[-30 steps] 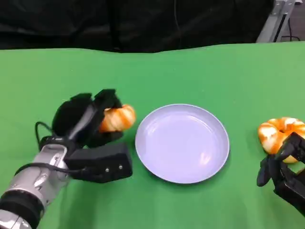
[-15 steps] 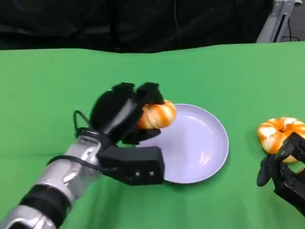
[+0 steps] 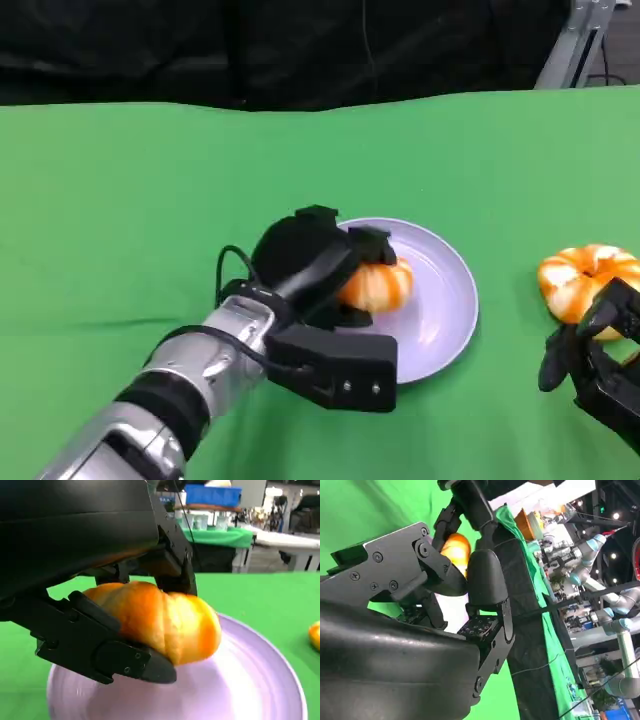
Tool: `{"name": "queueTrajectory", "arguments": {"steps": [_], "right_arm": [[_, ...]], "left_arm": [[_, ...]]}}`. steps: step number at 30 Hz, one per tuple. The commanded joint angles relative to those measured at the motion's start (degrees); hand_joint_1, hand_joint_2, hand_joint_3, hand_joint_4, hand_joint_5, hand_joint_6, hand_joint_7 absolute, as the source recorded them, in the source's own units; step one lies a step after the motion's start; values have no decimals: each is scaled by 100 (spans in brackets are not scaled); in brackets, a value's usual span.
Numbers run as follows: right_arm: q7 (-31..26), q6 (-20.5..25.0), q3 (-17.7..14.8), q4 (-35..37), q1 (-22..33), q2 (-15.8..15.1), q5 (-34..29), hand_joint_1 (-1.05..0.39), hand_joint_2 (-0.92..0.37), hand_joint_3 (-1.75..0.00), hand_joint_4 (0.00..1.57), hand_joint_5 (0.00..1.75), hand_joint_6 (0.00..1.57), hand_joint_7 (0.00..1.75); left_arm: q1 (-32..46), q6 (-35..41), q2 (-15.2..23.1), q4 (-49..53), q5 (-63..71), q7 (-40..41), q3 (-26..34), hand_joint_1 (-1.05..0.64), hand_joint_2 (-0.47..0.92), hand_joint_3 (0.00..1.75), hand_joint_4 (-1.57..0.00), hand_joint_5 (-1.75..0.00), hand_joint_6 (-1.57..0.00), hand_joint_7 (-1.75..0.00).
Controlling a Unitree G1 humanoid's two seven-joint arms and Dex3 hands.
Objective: Grasp the bread from the table and place it into the plate.
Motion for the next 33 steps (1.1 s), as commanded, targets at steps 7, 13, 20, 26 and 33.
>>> {"name": "queueTrajectory", "arguments": {"steps": [7, 13, 20, 26, 33], "right_arm": [[-34, -52, -6, -46, 14, -5, 29, -8, -62, -110, 81, 175, 71, 158], [29, -151, 3, 4, 5, -34, -19, -10, -62, -110, 80, 175, 70, 158], [-8, -140, -6, -6, -3, -11, -19, -10, -62, -109, 80, 175, 70, 158], [-61, -72, -4, -54, 13, -20, -30, -10, -61, -110, 81, 175, 71, 158], [-45, -100, 4, -58, 21, -17, -28, -9, -61, -111, 81, 175, 71, 158]], "left_arm": [[-417, -58, -102, 445, 196, 192, -326, -20, 91, 25, -61, -170, -50, -163], [-323, 51, -40, 319, -12, -309, -186, -99, 92, 57, -15, -10, -38, -4], [-245, 96, 114, 133, 47, -386, -279, -105, 92, 64, 0, 0, -16, 0], [-201, 110, 151, 84, 13, -439, -272, -105, 92, 65, 0, 0, -16, -1], [-13, -322, 265, -177, -386, -513, 32, -105, 92, 62, -2, -1, -22, -3]]}}
